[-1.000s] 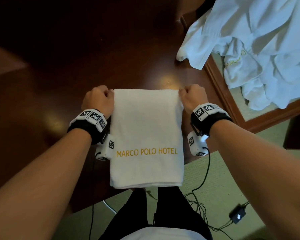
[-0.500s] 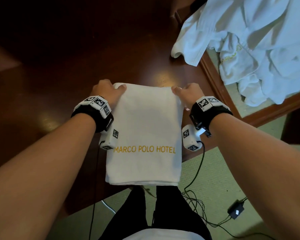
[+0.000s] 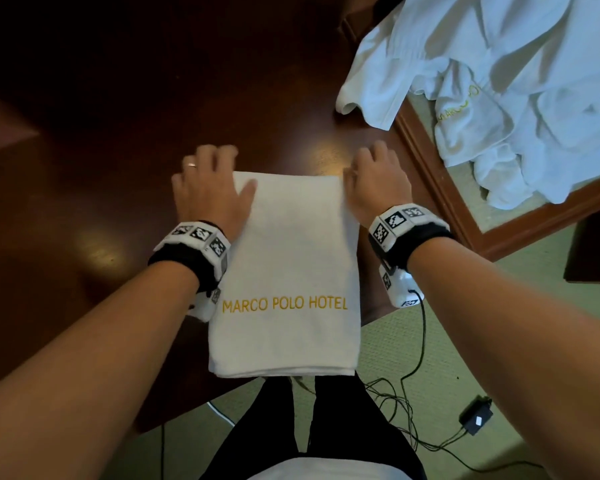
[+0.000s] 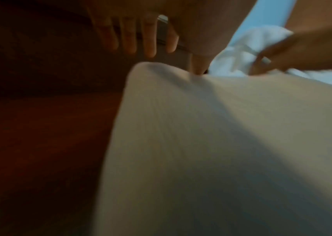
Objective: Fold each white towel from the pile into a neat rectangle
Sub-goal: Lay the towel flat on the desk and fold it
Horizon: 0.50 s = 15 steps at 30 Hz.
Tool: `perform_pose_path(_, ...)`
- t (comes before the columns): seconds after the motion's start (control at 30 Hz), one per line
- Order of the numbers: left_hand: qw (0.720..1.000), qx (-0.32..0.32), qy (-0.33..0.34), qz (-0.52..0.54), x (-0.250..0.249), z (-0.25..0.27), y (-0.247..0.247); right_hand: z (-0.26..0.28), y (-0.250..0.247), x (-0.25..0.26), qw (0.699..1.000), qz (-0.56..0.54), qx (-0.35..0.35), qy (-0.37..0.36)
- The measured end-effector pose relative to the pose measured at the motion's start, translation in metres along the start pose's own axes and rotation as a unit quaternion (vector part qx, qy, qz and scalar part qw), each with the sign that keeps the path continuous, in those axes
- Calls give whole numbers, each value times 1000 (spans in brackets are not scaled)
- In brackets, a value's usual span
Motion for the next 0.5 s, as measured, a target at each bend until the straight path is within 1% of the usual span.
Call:
perform_pose_path(0.03, 997, 6, 79, -7, -7, 10, 2, 9, -1, 9, 997, 6, -50, -66)
perform_pose_path(0.07, 987, 29, 156, -17, -11, 25, 8, 20, 1, 17, 989, 8, -67, -129)
perform_pose_path(0.1, 975, 60, 212, -33, -11, 41, 14, 33, 7, 20, 982, 21, -46, -184)
perform_pose_path(0.13, 964, 94, 242, -50, -7, 55, 20, 46, 14, 19, 975, 47, 14, -217)
perform_pose_path(0.17, 958, 126, 250, -64, 2, 67, 24, 58, 21, 13, 968, 74, 76, -227)
perform_pose_path(0.2, 956, 144, 247, -70, 12, 75, 28, 66, 26, 3, 964, 90, 120, -219)
perform_pose_path(0.3, 956, 163, 233, -73, 33, 80, 32, 67, 35, -16, 965, 100, 163, -181)
perform_pose_path(0.37, 956, 167, 228, -76, 34, 77, 31, 65, 32, -10, 967, 96, 169, -166)
perform_pose_path(0.43, 960, 158, 220, -76, 28, 78, 28, 70, 26, 0, 975, 89, 138, -149)
perform_pose_path(0.47, 961, 151, 220, -72, 26, 83, 24, 79, 21, 5, 978, 83, 113, -153)
perform_pose_path(0.5, 959, 149, 231, -65, 24, 91, 23, 92, 21, 7, 977, 76, 98, -174)
Point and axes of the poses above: each hand's wrist, its own z-axis away from the middle knuckle, its own y-axis out of the palm, x = y × z, the point moved 1 cm from there along -z, towards the middle knuckle, and after that the axes turned 9 degrees about -x, right-handed, at the moved point
